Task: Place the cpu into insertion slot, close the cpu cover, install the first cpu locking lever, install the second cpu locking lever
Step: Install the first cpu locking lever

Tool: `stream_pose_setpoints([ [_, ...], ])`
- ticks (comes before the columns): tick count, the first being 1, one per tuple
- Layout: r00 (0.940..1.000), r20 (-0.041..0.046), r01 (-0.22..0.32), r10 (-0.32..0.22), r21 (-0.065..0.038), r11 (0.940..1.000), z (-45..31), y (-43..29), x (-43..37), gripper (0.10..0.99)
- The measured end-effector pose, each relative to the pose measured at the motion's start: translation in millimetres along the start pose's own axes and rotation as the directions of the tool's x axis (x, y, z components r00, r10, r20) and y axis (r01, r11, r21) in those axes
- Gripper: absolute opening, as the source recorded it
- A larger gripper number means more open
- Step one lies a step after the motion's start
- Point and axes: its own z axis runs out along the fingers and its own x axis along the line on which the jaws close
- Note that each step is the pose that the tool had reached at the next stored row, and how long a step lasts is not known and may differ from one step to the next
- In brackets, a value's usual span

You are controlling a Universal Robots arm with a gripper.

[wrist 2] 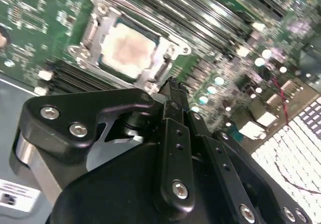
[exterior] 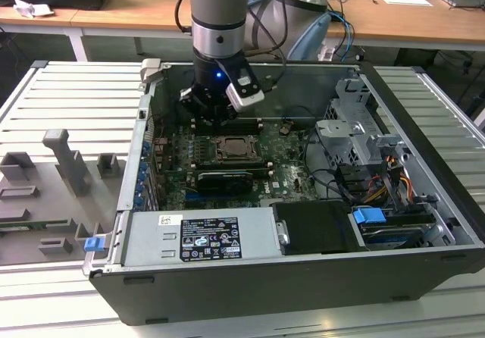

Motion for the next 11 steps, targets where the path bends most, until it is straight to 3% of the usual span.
stream_pose_setpoints([
  [2, 1.0000, 0.0025, 0.000, 0.000, 0.000, 1.0000, 0.0, 0.2, 10.7, 0.106],
  [4, 1.0000, 0.0031, 0.000, 0.000, 0.000, 1.0000, -1.2, 1.3, 15.4, 0.106],
  [11, 1.0000, 0.0033, 0.000, 0.000, -0.002, 1.0000, -4.6, 12.2, 22.1, 0.106],
])
